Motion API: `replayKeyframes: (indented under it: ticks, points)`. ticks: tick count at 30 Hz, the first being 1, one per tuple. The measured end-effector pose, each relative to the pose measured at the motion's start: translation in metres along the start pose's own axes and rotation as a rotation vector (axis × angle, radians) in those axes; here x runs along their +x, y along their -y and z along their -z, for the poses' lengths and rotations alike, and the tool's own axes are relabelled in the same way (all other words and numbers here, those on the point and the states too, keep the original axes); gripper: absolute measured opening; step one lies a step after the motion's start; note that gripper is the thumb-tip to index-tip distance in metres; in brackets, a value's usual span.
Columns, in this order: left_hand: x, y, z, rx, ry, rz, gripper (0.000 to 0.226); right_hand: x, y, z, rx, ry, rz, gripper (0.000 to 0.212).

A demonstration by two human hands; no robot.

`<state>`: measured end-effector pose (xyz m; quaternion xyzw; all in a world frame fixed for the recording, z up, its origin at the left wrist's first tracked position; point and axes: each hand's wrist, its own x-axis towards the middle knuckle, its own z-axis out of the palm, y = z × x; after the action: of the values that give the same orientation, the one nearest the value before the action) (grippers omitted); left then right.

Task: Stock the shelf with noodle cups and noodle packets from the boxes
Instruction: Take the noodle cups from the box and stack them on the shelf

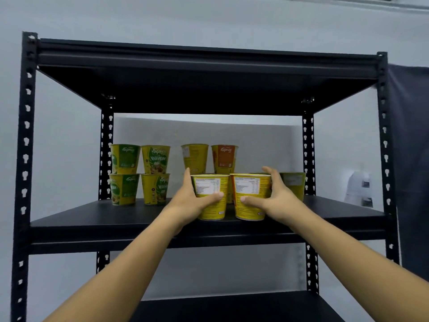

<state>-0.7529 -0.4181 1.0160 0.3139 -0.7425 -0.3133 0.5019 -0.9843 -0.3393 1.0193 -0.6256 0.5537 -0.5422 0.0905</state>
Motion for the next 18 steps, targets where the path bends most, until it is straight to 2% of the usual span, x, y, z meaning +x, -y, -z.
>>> replayKeyframes:
  ticks: [4,8,13,15,18]
  points:
    - [0.011,0.004,-0.009,0.059,0.027,0.025,0.095,0.006,-0.010,0.010,0.012,-0.049,-0.014,0.114]
    - [0.025,-0.002,-0.031,0.116,0.032,0.037,0.102,0.017,-0.027,0.029,-0.017,-0.091,-0.062,0.113]
    - [0.041,-0.012,-0.067,0.099,0.041,0.039,0.072,0.031,-0.042,0.053,-0.022,-0.115,-0.084,0.089]
    - [0.048,-0.014,-0.077,0.101,0.050,0.049,0.072,0.038,-0.046,0.063,-0.007,-0.119,-0.044,0.073]
    - [0.058,-0.014,-0.085,0.097,0.063,0.068,0.073,0.062,-0.053,0.077,0.002,-0.148,0.013,0.067]
